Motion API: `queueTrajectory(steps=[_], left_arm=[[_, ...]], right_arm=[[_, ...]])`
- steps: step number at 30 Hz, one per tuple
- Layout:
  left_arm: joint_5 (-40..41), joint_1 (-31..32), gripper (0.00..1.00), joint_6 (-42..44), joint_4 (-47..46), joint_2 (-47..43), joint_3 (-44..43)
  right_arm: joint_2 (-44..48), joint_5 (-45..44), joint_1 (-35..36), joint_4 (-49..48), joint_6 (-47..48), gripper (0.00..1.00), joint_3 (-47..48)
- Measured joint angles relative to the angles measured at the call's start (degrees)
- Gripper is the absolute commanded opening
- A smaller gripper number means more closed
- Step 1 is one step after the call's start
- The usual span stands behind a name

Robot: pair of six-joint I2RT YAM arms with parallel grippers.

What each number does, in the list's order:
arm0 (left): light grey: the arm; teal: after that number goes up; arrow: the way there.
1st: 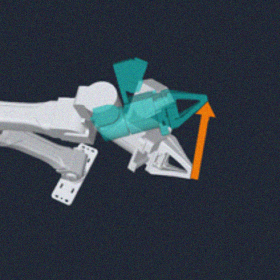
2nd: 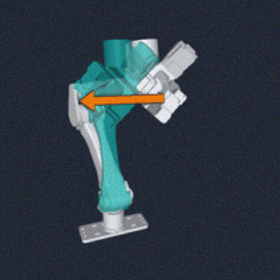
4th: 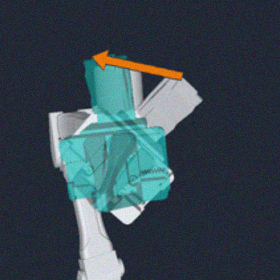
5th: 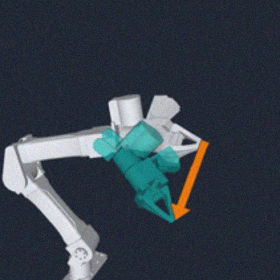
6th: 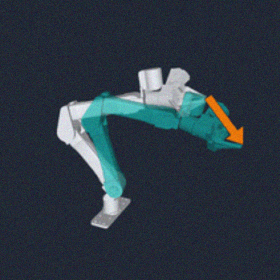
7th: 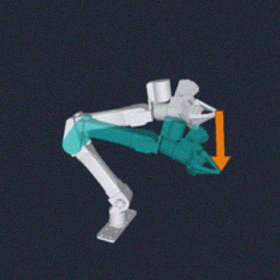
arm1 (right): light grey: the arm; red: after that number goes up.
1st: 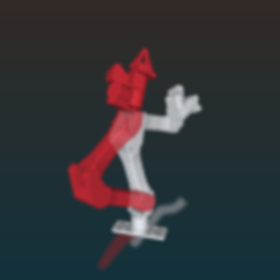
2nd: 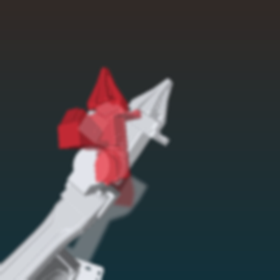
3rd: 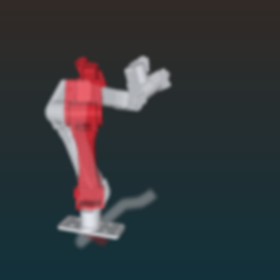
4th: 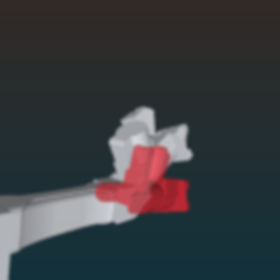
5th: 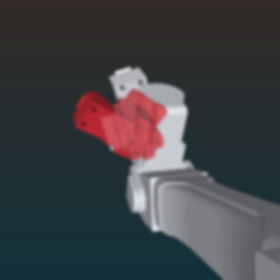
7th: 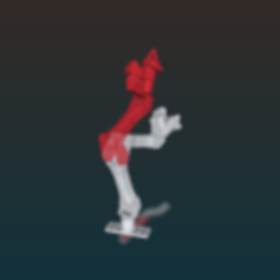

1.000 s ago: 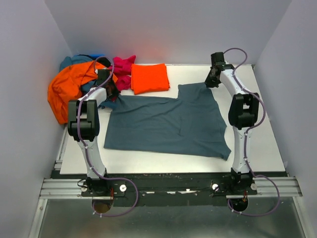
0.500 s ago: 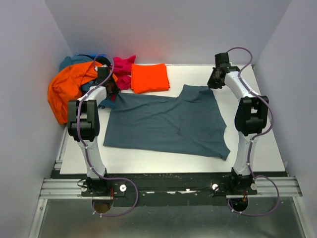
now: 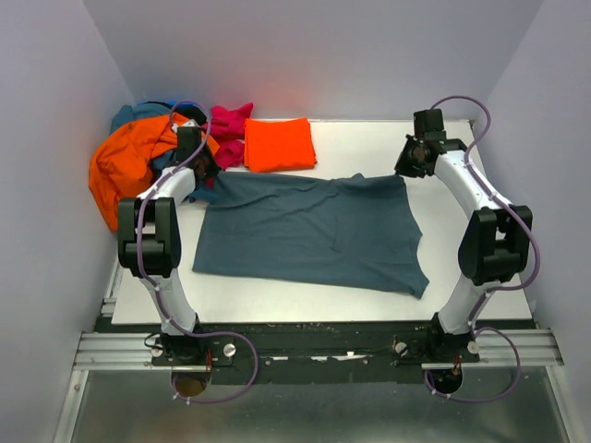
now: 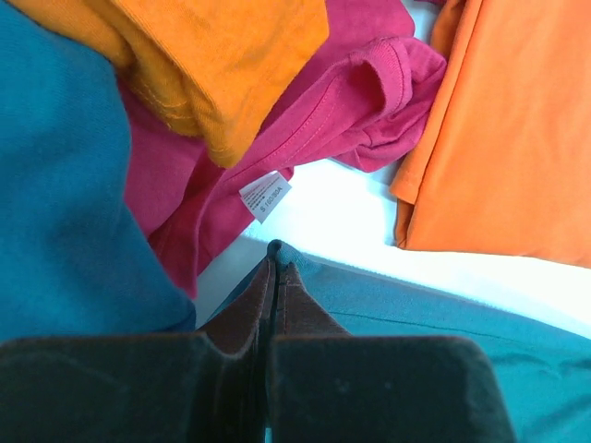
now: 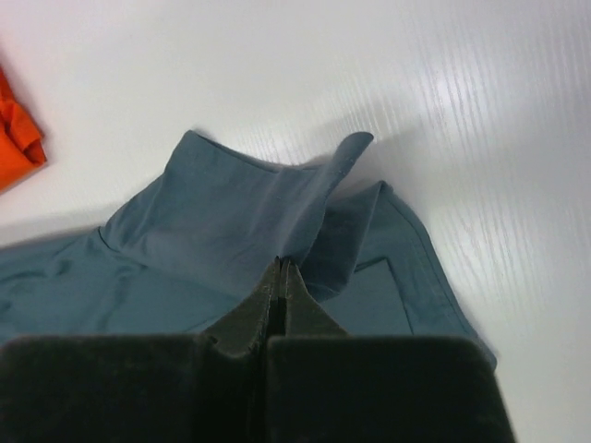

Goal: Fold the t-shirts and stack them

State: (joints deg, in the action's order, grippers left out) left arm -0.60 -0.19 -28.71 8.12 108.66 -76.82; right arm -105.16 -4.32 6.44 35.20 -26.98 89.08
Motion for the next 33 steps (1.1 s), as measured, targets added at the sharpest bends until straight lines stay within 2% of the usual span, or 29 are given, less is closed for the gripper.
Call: queueTrajectory(steps=[33], left_arm=[[3.43,0.00,0.00,1.22,-8.63,-18.53,25.53]], right_arm=[[29.07,1.51,0.00,-0.42,0.24,0.01,-32.94]])
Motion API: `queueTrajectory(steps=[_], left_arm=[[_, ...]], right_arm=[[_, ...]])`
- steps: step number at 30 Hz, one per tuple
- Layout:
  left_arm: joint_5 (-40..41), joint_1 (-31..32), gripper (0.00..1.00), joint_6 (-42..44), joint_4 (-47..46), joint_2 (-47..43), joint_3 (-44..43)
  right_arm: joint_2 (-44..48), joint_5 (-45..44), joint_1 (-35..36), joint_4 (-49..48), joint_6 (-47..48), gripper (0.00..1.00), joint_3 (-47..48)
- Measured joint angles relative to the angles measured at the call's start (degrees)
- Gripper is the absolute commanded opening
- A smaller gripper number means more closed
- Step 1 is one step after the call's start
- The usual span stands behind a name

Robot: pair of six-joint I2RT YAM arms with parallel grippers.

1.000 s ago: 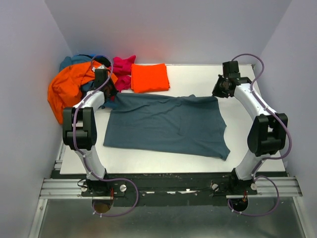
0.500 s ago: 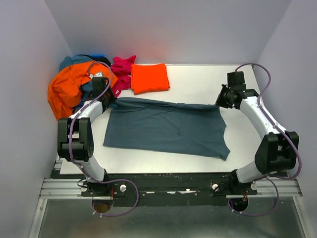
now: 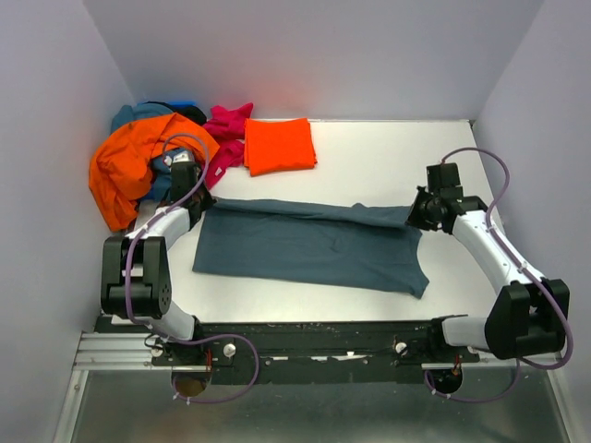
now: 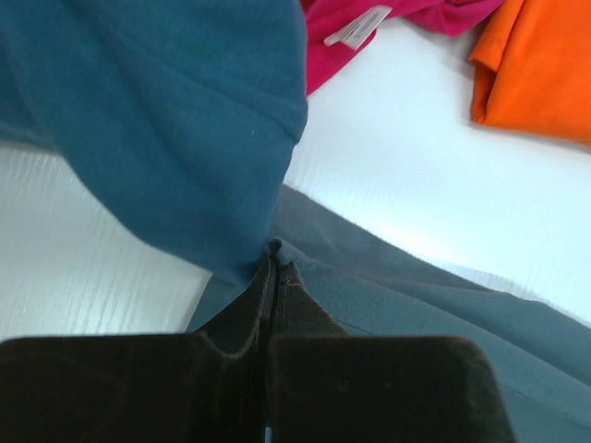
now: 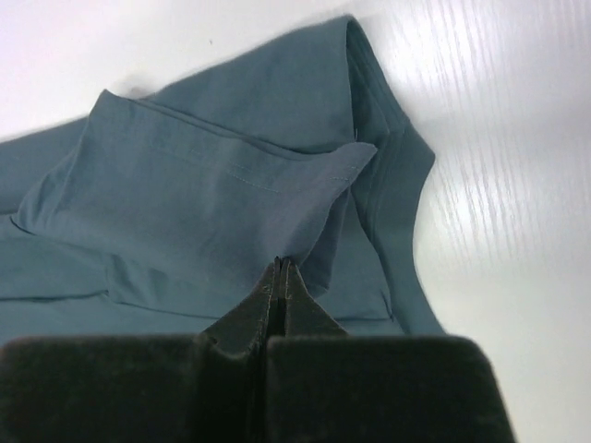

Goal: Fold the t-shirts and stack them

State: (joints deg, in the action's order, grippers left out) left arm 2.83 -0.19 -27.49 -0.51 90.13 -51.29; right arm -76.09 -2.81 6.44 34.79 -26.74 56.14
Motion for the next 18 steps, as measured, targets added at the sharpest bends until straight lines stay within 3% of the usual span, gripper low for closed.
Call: queueTrajectory(steps=[8,18], left_arm=[[2.84,2.01,0.00,-0.28,-0.83,-5.86,6.88],[6.75,2.56,0.00,-2.43,3.54,-5.84,8.04]], right_arm=[[6.14,2.67,0.00,-0.46,-2.05,0.01,-8.17],[9.01,8.33,0.00,-2.40,-4.63,0.01,-16.74]])
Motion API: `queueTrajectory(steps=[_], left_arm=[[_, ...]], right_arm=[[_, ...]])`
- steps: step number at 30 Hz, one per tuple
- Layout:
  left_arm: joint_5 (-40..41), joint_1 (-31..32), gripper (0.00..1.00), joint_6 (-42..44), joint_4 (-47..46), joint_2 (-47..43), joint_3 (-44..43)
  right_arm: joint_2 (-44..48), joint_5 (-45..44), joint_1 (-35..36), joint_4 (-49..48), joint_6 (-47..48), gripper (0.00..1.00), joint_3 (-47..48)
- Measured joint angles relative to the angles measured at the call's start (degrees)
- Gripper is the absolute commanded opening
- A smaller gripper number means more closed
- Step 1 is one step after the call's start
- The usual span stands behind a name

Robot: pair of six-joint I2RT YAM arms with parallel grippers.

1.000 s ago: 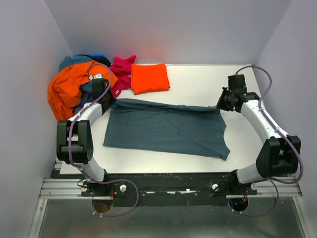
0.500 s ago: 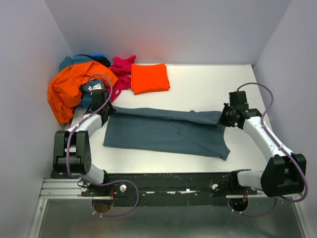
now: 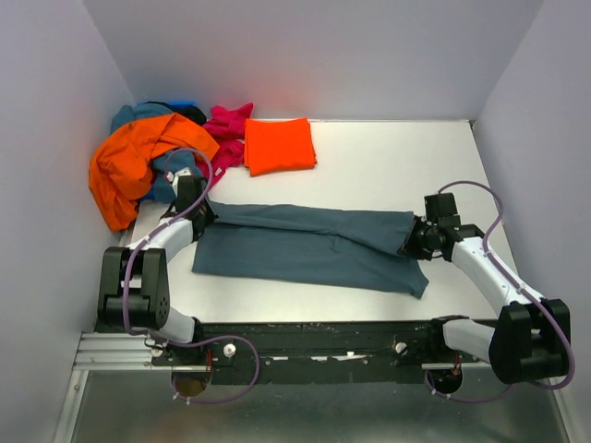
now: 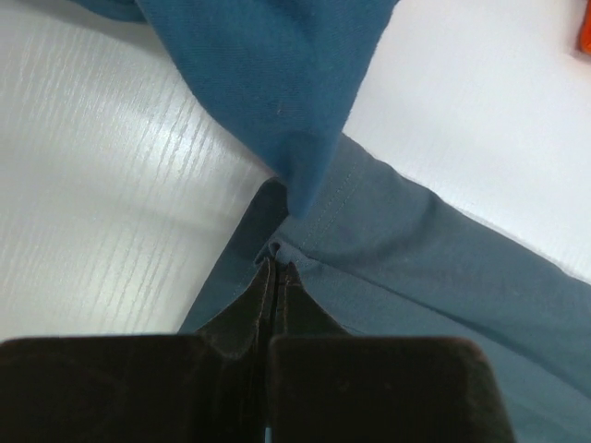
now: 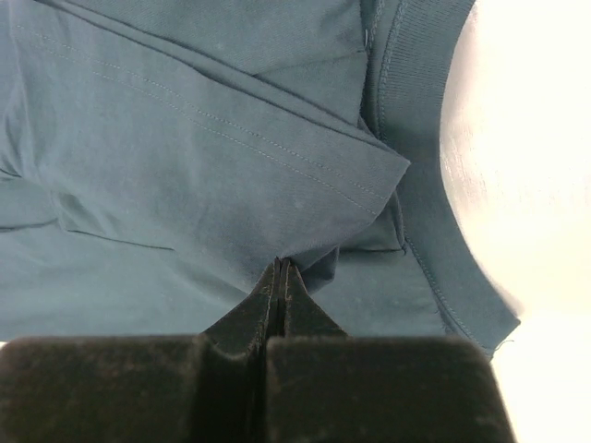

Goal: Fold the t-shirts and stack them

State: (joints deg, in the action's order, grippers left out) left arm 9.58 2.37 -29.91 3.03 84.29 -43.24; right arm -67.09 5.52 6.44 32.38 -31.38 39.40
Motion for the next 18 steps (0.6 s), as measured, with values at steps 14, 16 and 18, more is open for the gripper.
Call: queueTrajectory(steps=[14,16,18], left_arm=[[1.42,-0.04,0.00,-3.37,4.55,-0.90,-0.24],[1.57,-0.04,0.00,-3.39,4.61,-1.81,-0.55],[1.60,-0.04,0.00,-3.45,4.79,-1.95,-1.44]], right_arm=[[0.90,-0.20,0.00,0.48,-0.07,0.02,0.85],[0.94,-0.37,0.00,0.96,-0.04,0.02,2.54],[1.38,-0.42,0.00,1.11,-0.02,0.02,4.28]])
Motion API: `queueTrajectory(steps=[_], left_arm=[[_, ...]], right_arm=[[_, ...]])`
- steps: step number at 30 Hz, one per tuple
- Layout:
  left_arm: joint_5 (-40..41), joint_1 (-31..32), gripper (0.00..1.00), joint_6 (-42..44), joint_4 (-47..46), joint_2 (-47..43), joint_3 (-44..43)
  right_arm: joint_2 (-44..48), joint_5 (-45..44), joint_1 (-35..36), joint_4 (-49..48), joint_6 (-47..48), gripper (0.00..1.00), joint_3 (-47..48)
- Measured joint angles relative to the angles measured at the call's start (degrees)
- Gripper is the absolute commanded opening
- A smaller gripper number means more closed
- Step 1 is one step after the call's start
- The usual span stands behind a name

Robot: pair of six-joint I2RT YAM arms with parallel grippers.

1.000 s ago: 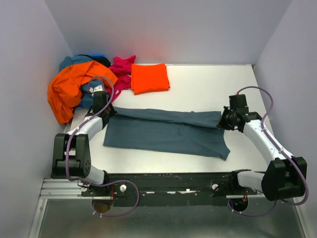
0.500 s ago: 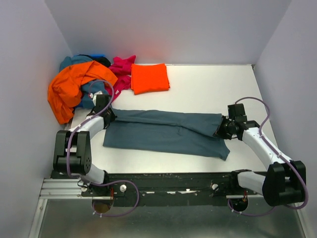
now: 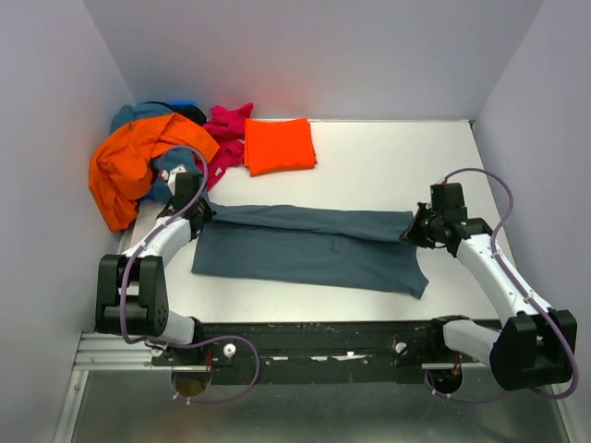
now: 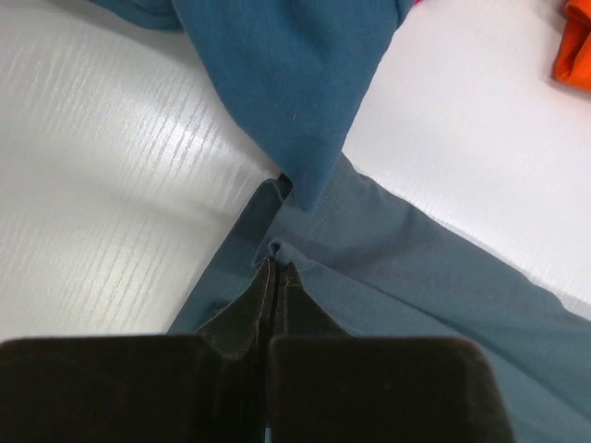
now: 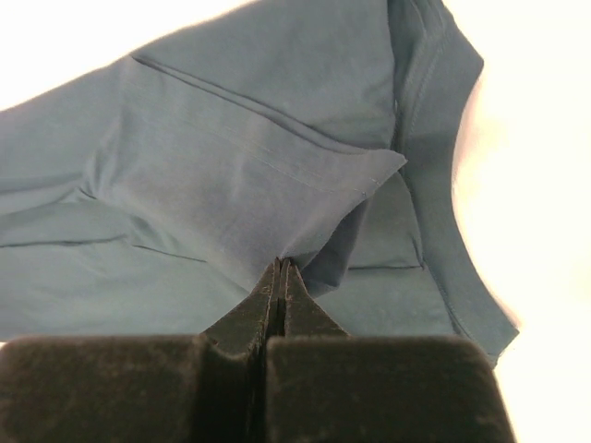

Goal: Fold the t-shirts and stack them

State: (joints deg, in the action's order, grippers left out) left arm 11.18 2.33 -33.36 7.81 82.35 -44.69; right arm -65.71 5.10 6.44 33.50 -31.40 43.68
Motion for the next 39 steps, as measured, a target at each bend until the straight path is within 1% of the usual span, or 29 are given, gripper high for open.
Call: queueTrajectory(steps=[6,7,8,9,10,11,12,13,15,16,17,19,22,26,28,31,33,35,37,38,39], left_arm=[[0.52,0.00,0.00,-0.35,0.68,0.00,-1.97],[0.66,0.00,0.01,-0.48,0.72,0.00,-2.03],[0.72,0.00,0.05,-0.70,0.90,0.00,-2.08],[0.81,0.00,0.12,-1.03,1.51,0.00,-2.12],[0.81,0.00,0.35,-1.27,1.79,0.04,-2.12],[0.81,0.00,0.51,-1.68,2.10,0.24,-2.12],[0.81,0.00,0.57,-2.01,2.27,0.44,-2.12],[0.92,0.00,0.60,-2.29,2.78,0.79,-2.10],[0.87,-0.02,0.65,-3.08,3.06,0.94,-1.46],[0.90,-0.02,0.66,-3.21,3.02,0.72,-0.96],[0.87,0.00,0.67,-3.37,2.73,-0.11,0.24],[0.74,0.07,0.67,-3.72,2.80,-2.58,2.54],[0.87,1.70,0.66,-3.80,3.96,-7.78,3.69],[3.52,7.76,0.65,-3.52,6.14,-10.10,-1.31],[5.53,10.71,0.61,-3.21,7.34,-10.01,-4.72],[6.86,11.67,0.44,-2.82,7.34,-10.01,-6.69],[6.05,11.67,0.28,-2.62,6.43,-9.22,-6.60],[4.79,11.93,0.15,-2.67,5.11,-7.13,-6.60],[3.19,12.94,0.05,-2.82,3.89,-4.22,-6.60],[2.19,13.77,0.03,-3.04,3.39,-2.32,-6.62],[1.49,14.47,0.02,-2.97,3.02,-1.03,-6.64]], right_arm=[[2.64,-0.02,0.00,0.46,0.02,0.02,2.23],[2.82,0.09,0.00,0.55,0.04,0.02,2.12],[2.93,0.31,0.00,0.48,0.07,0.04,1.86],[3.06,0.55,0.00,0.37,0.04,0.06,1.33],[3.10,0.76,0.00,0.26,0.04,0.16,0.52],[3.08,1.01,0.00,0.17,-0.02,0.50,-0.42],[2.95,1.25,0.00,0.13,-0.15,0.76,-1.42],[2.80,1.38,0.00,0.22,-0.66,0.82,-2.36],[2.95,1.36,0.00,0.46,-0.76,0.82,-3.93],[3.65,1.33,0.00,0.46,-0.66,0.81,-4.59],[4.94,1.33,0.00,0.37,-0.68,0.77,-5.25],[8.44,1.36,0.00,0.04,-0.48,0.72,-5.95],[10.36,2.34,0.00,-1.88,0.37,0.69,-4.57],[5.73,4.96,0.02,-4.96,1.77,0.68,-0.15],[3.43,6.19,0.28,-6.78,2.45,0.68,1.14],[-0.17,7.28,0.63,-8.44,3.26,0.64,2.80],[-3.28,7.63,0.72,-9.62,3.76,0.61,3.96],[-6.56,8.02,0.81,-10.56,4.09,0.61,5.09],[-9.97,8.35,1.14,-11.39,4.20,0.61,6.49],[-11.72,8.50,1.20,-11.85,4.28,0.61,7.19],[-13.35,8.68,1.44,-12.22,4.33,0.61,7.89]])
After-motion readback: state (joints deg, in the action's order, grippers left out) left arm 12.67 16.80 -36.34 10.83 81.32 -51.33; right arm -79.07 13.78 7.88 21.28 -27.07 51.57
